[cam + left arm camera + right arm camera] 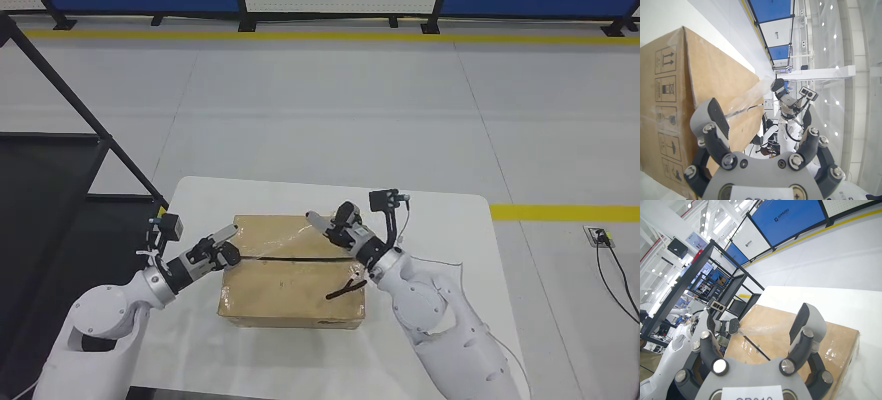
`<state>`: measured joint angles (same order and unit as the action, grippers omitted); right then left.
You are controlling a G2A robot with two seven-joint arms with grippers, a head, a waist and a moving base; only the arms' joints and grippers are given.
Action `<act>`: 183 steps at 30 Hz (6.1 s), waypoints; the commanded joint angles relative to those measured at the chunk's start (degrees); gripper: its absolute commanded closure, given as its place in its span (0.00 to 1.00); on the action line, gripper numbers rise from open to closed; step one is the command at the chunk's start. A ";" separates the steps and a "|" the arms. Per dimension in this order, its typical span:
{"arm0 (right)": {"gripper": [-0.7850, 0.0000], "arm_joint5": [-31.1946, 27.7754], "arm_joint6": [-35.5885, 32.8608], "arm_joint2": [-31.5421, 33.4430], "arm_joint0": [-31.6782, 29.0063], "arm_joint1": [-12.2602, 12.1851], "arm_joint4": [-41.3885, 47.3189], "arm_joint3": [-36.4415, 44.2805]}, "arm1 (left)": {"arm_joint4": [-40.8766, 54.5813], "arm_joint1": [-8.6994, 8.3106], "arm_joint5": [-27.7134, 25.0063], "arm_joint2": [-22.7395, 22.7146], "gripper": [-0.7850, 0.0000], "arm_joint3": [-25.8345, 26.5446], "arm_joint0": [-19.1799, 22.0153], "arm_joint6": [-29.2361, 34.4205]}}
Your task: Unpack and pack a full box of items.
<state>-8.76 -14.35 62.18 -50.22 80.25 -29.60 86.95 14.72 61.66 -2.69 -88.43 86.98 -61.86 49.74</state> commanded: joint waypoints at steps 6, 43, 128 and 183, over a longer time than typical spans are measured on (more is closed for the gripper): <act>0.00 13.91 -11.42 0.83 2.68 0.24 4.11 2.15 | 0.38 -0.18 -0.43 0.25 0.00 0.58 -0.66 -0.21; 1.00 39.65 -22.82 -5.60 10.49 2.66 -9.41 1.62 | 2.29 -1.08 -1.42 0.58 0.00 2.03 -2.00 -1.25; 0.71 15.31 5.64 1.53 -13.90 2.58 -10.18 5.08 | 4.71 -2.66 -0.84 4.48 0.00 -0.96 1.34 -1.11; 0.00 18.53 -26.69 -11.65 19.37 9.52 20.02 -20.49 | 12.53 -4.06 -3.77 -4.92 0.00 2.50 -7.16 -2.11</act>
<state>9.62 -40.89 49.87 -30.36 89.98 -9.58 65.70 27.32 57.60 -6.50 -93.46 89.43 -69.04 47.59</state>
